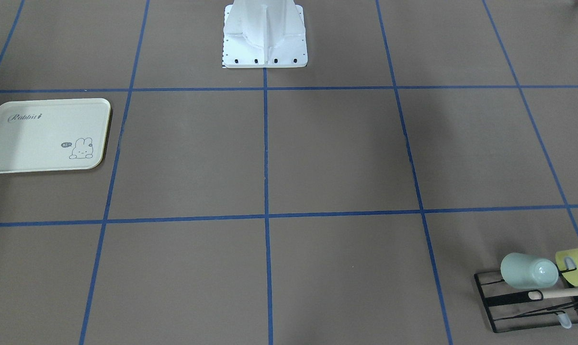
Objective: Left arm grabs green cup and hands to right arm on tray
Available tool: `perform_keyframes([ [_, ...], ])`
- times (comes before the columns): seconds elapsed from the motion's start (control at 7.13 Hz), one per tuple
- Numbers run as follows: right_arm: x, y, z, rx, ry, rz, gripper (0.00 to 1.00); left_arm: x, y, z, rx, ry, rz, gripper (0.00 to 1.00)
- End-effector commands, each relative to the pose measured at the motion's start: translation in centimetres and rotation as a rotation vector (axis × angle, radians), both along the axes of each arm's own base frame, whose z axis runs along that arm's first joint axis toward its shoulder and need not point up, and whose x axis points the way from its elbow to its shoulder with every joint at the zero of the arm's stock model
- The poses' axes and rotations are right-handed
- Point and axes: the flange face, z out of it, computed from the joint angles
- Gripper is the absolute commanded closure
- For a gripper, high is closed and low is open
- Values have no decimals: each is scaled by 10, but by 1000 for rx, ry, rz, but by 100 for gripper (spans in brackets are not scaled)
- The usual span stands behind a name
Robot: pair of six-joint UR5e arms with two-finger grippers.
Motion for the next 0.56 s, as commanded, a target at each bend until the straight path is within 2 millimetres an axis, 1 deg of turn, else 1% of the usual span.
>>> perform_keyframes([
  [0.0,0,1,1,-3,-1,1,1,24,5,-52,102,-25,36,0],
  [0.14,0,1,-1,0,-2,1,1,35,12,-74,93,-1,-20,0],
  [0.28,0,0,-3,4,-6,1,1,61,9,-82,80,33,-74,0],
  [0.42,0,0,-3,7,-6,0,1,90,9,-84,85,66,-104,0],
])
